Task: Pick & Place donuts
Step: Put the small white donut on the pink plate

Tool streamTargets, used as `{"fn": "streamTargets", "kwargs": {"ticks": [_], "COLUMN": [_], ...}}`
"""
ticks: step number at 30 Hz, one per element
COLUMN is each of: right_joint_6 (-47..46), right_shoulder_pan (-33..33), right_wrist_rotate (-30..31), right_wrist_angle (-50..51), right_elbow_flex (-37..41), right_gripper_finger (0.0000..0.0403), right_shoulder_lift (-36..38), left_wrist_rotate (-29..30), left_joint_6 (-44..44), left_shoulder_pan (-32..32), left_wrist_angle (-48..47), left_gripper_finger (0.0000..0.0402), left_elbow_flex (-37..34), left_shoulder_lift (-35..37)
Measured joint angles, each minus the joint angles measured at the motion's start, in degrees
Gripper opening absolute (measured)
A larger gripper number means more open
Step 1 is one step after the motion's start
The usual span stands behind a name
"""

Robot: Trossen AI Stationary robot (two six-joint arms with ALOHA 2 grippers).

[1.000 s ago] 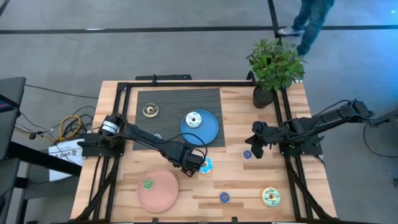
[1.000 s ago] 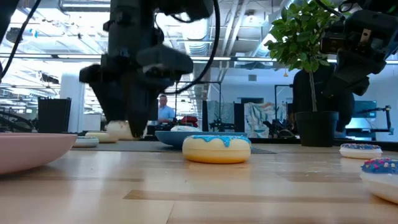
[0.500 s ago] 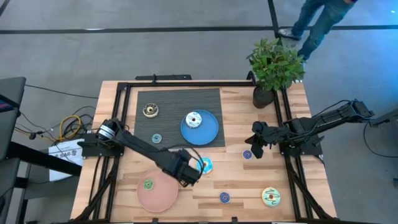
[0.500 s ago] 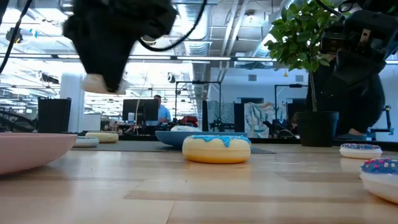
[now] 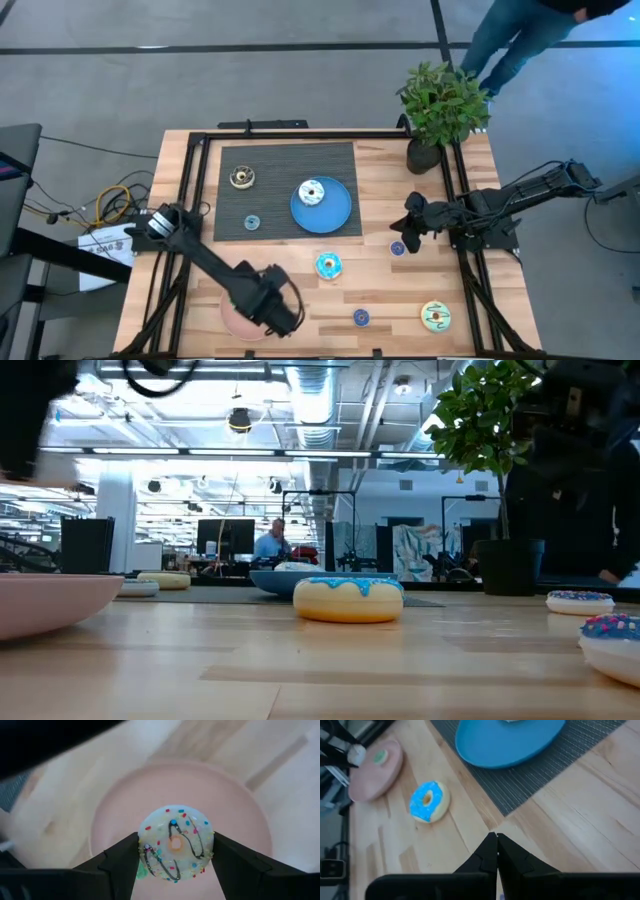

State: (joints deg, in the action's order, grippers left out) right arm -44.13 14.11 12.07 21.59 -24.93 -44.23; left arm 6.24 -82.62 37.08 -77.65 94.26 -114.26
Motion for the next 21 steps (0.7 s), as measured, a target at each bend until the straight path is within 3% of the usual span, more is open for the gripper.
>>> {"fn": "streamTargets", "kwargs": {"ticks": [9,16,21], "right_joint_6": [-2.4,-4.6,-7.1], "right_shoulder_pan": [0.0,0.0,0.0], "right_wrist_rotate": [0.0,0.0,0.0], "right_wrist_angle": [-1.1,-1.1,-1.1], "right_elbow_flex": [0.0,0.0,0.0], "right_gripper_finger": [0.0000,0.0000,0.0000], "right_shoulder_lift": [0.0,0.0,0.0], "left_wrist_rotate": [-0.4,-0.9,-1.9], "left_joint_6": [-7.8,-9.8,-13.3], "left_shoulder_pan": [7.2,10.8,12.2], "left_wrist_angle": [2.1,13.6,14.6], "left_gripper_finger": [0.0223,0.0223,0.0223], "left_elbow_flex": [-1.3,-9.2,-11.3], "left_shoulder_lift": [-0.2,-0.3,-0.3]}}
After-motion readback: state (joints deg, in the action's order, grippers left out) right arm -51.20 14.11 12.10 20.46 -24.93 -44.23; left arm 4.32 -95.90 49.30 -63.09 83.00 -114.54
